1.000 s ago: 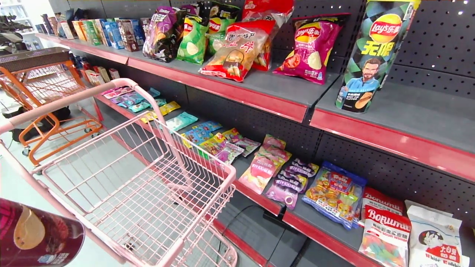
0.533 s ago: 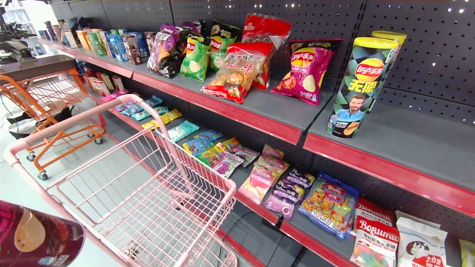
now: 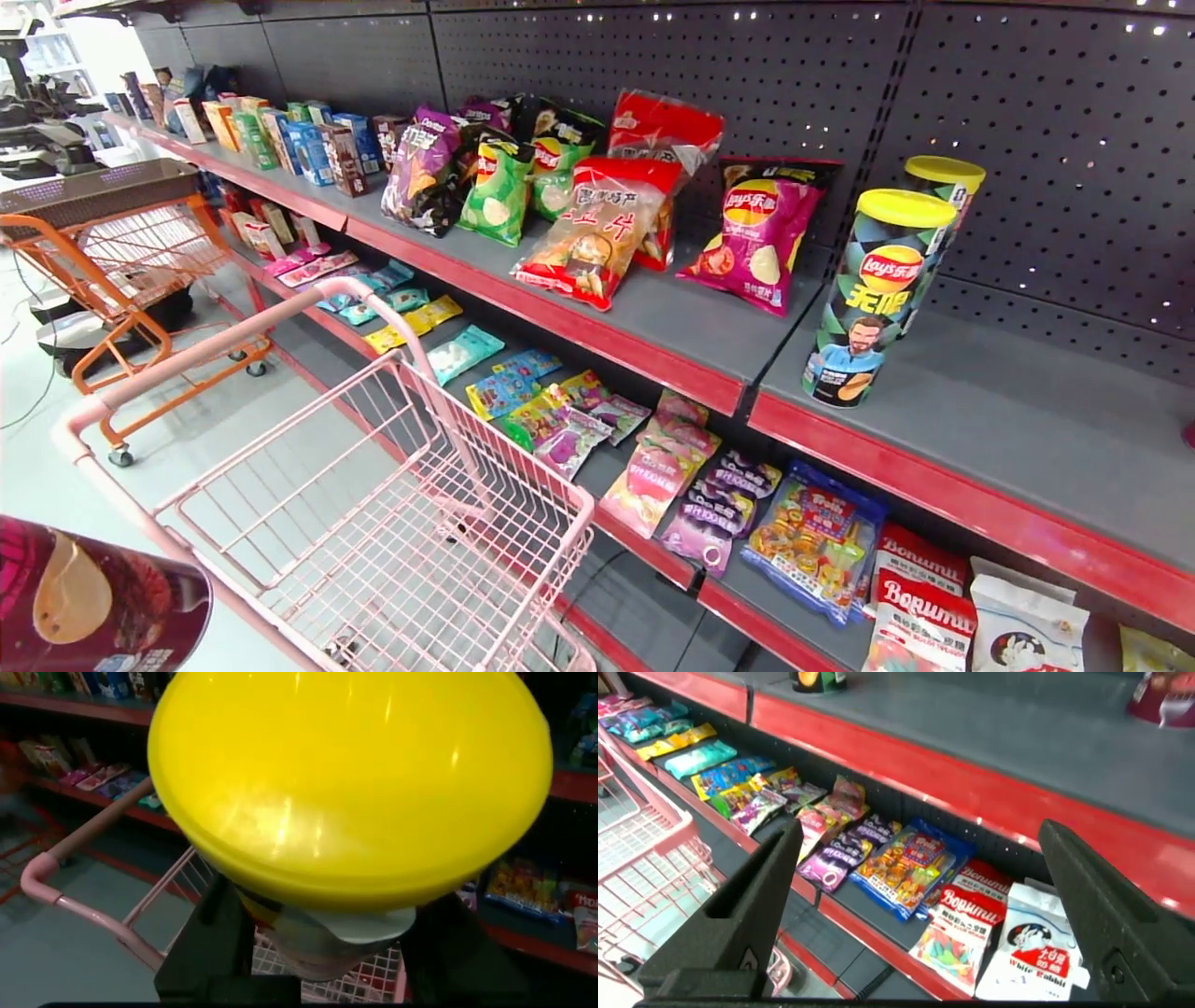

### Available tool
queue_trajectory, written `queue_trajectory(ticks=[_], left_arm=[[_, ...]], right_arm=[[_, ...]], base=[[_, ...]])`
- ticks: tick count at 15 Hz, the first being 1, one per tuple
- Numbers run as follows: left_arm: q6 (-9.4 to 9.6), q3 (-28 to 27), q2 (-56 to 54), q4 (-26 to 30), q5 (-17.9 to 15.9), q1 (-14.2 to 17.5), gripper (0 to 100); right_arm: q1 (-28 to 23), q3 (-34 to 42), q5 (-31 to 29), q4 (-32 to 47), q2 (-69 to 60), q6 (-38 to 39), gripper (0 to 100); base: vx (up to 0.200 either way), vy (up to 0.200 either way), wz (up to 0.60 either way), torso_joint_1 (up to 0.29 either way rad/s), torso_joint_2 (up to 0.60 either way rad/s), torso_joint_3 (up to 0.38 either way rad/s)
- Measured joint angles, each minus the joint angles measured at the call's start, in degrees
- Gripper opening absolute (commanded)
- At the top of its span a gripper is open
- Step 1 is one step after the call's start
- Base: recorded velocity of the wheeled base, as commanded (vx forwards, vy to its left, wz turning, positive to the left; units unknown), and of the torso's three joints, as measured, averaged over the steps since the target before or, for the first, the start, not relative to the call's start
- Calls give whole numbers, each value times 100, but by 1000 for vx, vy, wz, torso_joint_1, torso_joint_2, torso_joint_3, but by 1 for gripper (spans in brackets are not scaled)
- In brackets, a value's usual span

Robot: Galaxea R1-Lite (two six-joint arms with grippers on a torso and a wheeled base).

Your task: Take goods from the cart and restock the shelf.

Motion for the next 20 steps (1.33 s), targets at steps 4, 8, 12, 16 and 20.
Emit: queue_trajectory(ticks=[4, 8, 12, 16, 20], left_arm=[[-2, 6, -48, 5, 0, 0, 0], [5, 9, -61, 55, 238, 0, 0], [6, 43, -98, 132, 525, 6, 0], [11, 185, -273, 163, 594, 5, 0], [194, 185, -301, 178, 583, -5, 0]], right_arm=[[2, 0, -9, 0, 0, -5, 100], [0, 0, -9, 0, 0, -2, 100], [-2, 0, -9, 0, 0, 0, 100], [0, -6, -1, -2, 0, 0, 100], [0, -5, -1, 0, 0, 0, 100]], base=[[0, 0, 0, 165, -388, -229], [0, 0, 0, 52, -128, -73], [0, 0, -450, 2, 1, -1], [0, 0, -600, 4, -2, 0], [0, 0, -600, 4, -1, 2]])
